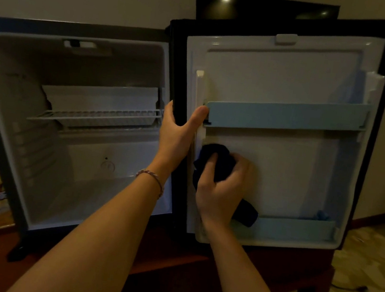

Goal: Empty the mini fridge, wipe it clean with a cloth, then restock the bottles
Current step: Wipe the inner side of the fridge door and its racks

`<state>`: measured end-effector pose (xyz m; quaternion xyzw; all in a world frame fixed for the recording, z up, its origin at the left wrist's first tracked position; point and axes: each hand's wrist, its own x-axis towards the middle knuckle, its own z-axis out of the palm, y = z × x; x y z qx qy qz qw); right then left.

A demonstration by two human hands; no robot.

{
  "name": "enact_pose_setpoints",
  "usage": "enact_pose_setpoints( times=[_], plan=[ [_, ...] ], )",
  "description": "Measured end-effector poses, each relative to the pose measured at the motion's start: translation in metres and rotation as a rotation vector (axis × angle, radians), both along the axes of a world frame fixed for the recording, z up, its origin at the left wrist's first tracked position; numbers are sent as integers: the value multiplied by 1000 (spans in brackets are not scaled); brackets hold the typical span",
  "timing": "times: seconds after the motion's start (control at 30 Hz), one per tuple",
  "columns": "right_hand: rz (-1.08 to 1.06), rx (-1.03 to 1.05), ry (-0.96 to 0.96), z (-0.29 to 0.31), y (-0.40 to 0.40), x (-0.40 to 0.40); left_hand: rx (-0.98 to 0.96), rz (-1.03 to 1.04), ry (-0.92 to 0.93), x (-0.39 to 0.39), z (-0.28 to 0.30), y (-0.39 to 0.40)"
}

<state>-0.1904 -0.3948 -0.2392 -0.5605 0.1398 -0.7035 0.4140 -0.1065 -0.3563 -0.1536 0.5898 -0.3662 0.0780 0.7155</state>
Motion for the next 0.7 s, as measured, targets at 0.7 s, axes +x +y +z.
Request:
enact_pose_setpoints(
  times=[0.7],
  plan=[
    [-56, -132, 127, -29, -4, -7, -17, -38, -20, -1, 3, 3]
  ],
)
